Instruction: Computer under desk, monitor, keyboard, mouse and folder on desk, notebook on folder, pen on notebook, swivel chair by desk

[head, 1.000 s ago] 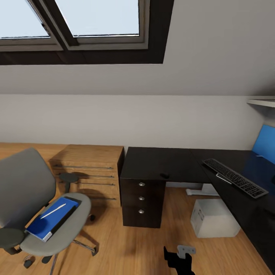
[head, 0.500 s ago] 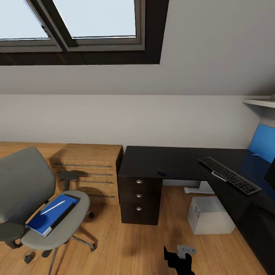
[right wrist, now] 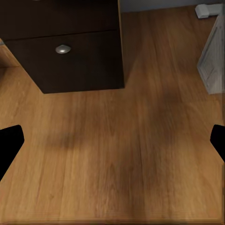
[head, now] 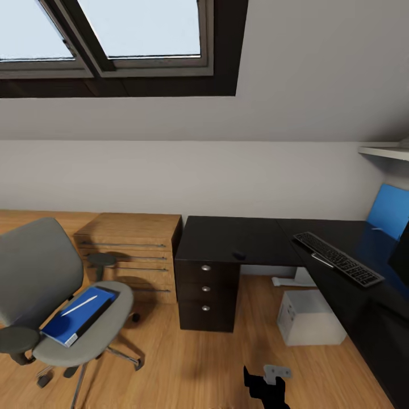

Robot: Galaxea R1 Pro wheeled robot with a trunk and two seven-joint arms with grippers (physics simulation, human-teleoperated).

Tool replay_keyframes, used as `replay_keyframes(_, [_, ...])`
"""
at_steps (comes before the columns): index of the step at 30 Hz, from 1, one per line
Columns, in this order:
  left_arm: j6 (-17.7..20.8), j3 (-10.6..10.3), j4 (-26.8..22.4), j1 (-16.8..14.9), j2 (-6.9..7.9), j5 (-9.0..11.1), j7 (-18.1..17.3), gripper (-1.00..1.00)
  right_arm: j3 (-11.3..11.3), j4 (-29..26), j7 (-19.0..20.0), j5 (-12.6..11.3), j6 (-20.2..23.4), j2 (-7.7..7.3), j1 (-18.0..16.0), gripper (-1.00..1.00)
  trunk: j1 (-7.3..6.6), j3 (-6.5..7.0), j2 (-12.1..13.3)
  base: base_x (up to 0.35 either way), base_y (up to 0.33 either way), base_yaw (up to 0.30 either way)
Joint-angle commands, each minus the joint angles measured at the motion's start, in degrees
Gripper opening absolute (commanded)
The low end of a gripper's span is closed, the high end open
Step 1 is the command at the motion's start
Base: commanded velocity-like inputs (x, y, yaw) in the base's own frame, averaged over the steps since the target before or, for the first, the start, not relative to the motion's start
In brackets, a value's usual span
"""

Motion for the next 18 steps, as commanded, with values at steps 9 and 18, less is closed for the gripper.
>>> replay_keyframes(9, [-0.2,-0.1,0.0,0.0,-0.01,0.4,0.2,1.00,0.4,0.1,0.0,-0.4,-0.3,0.02,-0.1,1.00,-0.02,-0.07,0.0,-0.305,-0.024,0.000])
replay_keyframes(18, [-0.2,-0.1,0.0,0.0,-0.01,0.4,0.2,1.00,0.4,0.1,-0.1,-0.6,0.1,0.22,-0.1,1.00,-0.02,-0.07,0.0,-0.250,-0.190,0.000])
